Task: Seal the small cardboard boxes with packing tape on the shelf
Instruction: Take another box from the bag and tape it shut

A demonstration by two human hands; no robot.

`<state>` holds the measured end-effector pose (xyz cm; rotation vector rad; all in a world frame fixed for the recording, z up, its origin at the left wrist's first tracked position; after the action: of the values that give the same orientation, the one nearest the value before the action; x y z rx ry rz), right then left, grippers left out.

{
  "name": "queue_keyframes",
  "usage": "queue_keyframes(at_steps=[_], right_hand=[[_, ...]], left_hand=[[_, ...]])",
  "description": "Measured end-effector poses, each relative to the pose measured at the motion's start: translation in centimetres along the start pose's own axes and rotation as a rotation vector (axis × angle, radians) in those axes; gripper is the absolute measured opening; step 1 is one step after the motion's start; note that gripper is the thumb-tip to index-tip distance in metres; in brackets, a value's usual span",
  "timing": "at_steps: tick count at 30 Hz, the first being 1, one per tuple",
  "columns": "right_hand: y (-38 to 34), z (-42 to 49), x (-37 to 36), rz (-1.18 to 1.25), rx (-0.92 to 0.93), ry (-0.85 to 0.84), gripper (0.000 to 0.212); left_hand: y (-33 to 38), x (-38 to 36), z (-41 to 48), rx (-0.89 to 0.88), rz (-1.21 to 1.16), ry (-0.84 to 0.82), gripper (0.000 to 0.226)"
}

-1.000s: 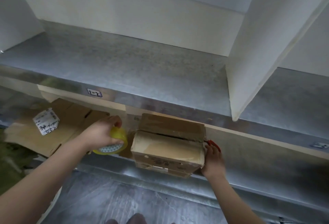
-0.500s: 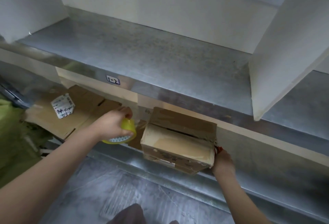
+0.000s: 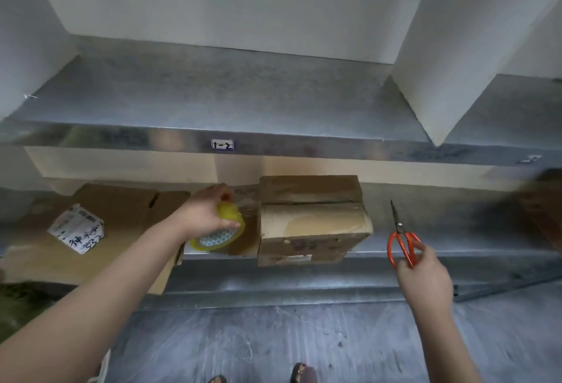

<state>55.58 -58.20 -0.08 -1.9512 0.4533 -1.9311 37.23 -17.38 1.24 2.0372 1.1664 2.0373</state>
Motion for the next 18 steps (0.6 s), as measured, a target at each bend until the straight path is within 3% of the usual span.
queue_keyframes(at_steps=[6, 12, 18], right_hand=[[-7.0, -9.1, 2.1, 0.205, 0.13, 0.039, 0.043], [-14.1, -16.6, -3.9, 0.323, 0.238, -0.259, 0.03], [-15.1, -20.8, -10.6, 0.514, -0.021, -0.68, 0.049]], left_hand=[[-0.2, 0.2, 0.9, -0.085, -0.028, -0.014, 0.059], [-0.6, 0.3, 1.3, -0.133, -0.053, -0.052, 0.066], [-0.1, 0.9, 1.3, -0.171, -0.052, -0.044, 0.058]])
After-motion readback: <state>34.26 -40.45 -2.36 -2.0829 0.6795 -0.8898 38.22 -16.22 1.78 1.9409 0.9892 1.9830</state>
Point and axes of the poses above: each hand's wrist, its own z-axis towards the middle knuckle, its own x-axis out of the back of the hand, y = z × x, the point moved 9 cm from there along z, towards the middle knuckle, and after that the axes turned 4 degrees about y, right-handed, at the moved point
